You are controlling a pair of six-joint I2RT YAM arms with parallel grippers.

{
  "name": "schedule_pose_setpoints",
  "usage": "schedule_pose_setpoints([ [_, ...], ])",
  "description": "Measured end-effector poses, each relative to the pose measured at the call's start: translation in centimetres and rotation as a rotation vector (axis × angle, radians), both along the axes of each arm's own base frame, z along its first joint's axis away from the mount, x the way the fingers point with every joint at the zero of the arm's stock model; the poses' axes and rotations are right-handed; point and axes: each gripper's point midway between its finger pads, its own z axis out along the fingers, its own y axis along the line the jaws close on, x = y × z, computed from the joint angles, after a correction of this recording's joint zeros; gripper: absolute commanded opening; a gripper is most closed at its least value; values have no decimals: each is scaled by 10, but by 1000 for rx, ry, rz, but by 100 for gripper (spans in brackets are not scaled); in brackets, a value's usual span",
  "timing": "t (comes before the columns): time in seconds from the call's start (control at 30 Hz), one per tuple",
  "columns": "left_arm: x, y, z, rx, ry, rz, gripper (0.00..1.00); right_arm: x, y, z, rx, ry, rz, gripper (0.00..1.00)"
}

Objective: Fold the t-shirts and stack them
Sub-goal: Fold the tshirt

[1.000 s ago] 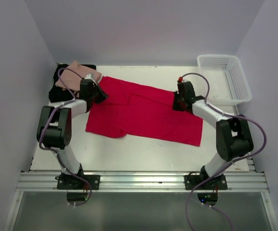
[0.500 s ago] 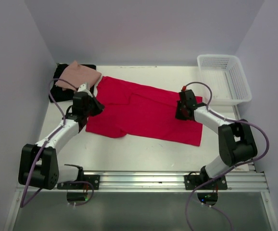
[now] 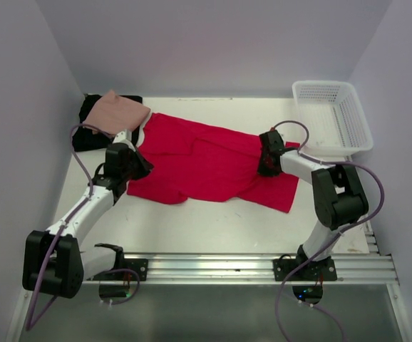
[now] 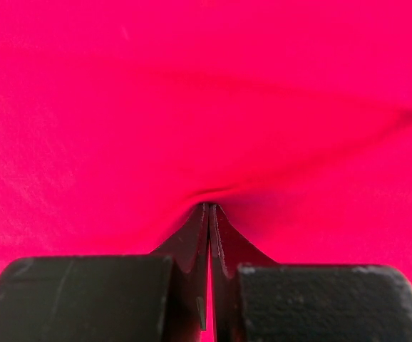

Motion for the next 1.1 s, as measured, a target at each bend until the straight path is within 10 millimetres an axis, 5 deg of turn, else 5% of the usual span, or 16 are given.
schedule_pose_setpoints([
  [0.47,-30,14,-31,57,133,35,0,65,5,4,-62,-50,-36,0],
  [0.67,-39,15,-39,65,174,36,2,57,-11,5,-143,-25,-63,0],
  [0.87,-50,18,-45,82,219,31,20,21,-32,10,-197,2,-78,0],
  [0.97,-57,22,-45,103,232,34,33,8,-39,31,-197,-38,-84,0],
  [1.1,-64,28,-44,126,232,50,46,6,-40,83,-155,-177,-84,1],
])
